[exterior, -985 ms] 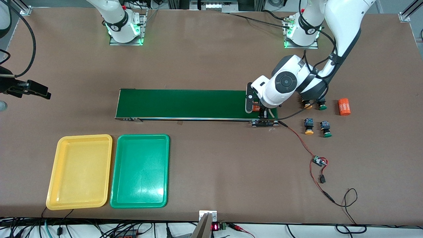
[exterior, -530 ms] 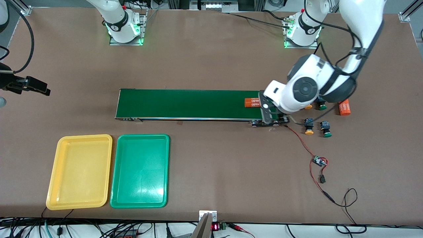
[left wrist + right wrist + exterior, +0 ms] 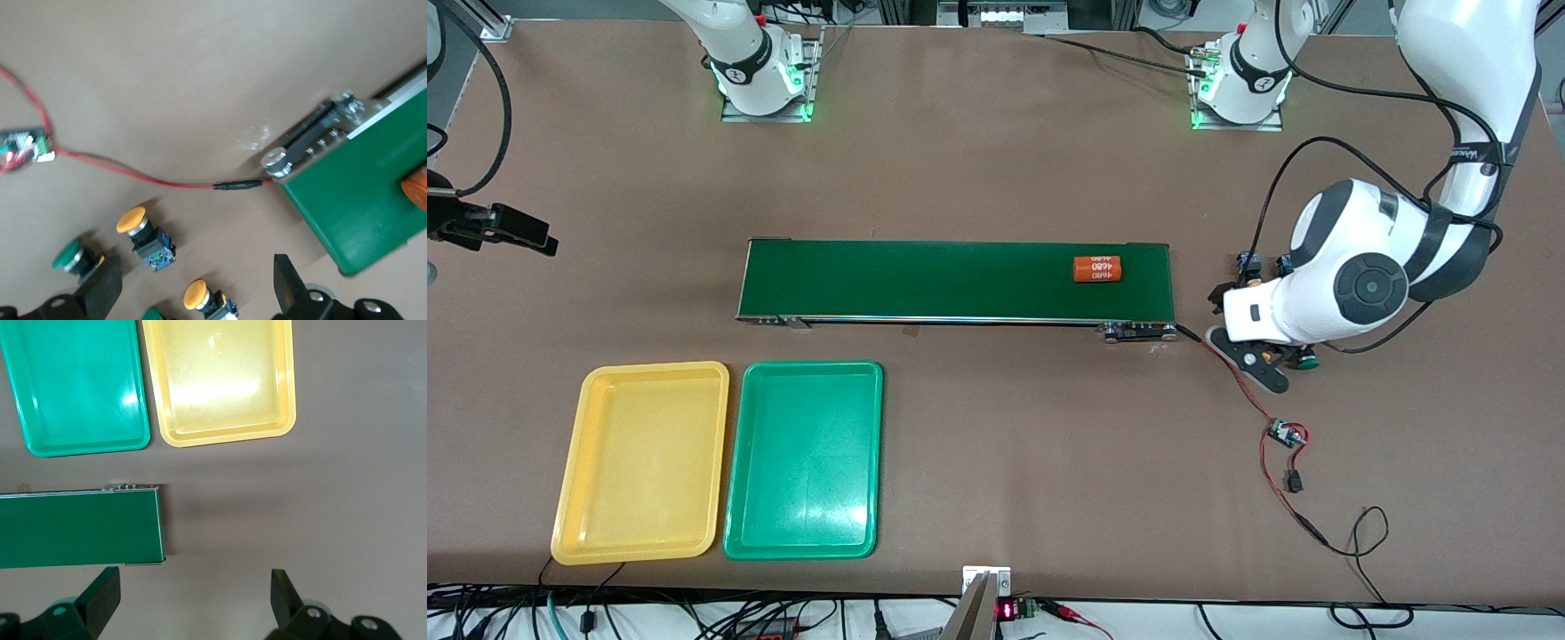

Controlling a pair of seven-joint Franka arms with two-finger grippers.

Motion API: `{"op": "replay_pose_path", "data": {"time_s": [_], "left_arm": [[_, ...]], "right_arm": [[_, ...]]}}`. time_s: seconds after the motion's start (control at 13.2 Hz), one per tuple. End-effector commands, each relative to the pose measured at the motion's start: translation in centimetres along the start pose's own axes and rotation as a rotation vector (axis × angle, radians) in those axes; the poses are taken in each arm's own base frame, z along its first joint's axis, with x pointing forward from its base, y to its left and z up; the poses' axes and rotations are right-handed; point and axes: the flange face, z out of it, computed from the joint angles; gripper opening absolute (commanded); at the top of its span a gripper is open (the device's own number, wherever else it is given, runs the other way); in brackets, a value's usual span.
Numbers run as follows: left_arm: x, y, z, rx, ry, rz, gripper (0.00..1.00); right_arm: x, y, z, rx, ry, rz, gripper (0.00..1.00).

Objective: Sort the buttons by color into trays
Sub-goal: 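Lower the left gripper and grasp a yellow-capped button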

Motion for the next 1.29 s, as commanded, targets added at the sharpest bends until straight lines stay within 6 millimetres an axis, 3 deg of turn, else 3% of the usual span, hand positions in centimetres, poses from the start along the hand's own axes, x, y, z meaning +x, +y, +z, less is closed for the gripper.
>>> {"op": "replay_pose_path", "data": {"time_s": [0.0, 0.08, 0.3, 0.53, 0.76, 0.91, 1.06, 1.21], "left_arm": [[0.0, -2.2, -2.9, 0.018, -0.016, -0.108, 1.00], [-0.1, -5.3, -3.6, 0.010, -0.019, -0.156, 1.00], [0.1, -7.8, -3.9, 0.005, -0.003, -0.200, 1.00], [-1.6, -10.4, 0.4, -0.022, -0.072, -0.392, 1.00], [-2.3, -8.7, 4.6, -0.011, -0.093, -0.538, 1.00], [-3.0, -8.7, 7.3, -0.007, -0.041, -0.541, 1.00], [-3.9, -7.1, 10.9, 0.009, 0.008, -0.510, 0.99], [-5.2, -6.1, 13.2, 0.009, 0.052, -0.502, 0.99]], "right_arm": [[-0.7, 0.0, -0.3, 0.017, 0.006, -0.004, 1.00], [-0.6, -0.2, -0.4, 0.017, 0.011, -0.007, 1.00], [-0.5, -0.4, -0.6, 0.015, 0.020, -0.010, 1.00], [-0.5, -0.4, -0.5, 0.007, 0.015, -0.013, 1.00], [-0.5, -0.4, -0.3, 0.006, 0.003, -0.016, 1.00], [-0.4, -0.2, -0.1, 0.002, 0.000, -0.013, 1.00], [-0.1, -0.7, 0.5, -0.022, -0.013, -0.011, 1.00], [0.0, 0.1, 0.5, -0.012, -0.007, 0.002, 1.00]]}}
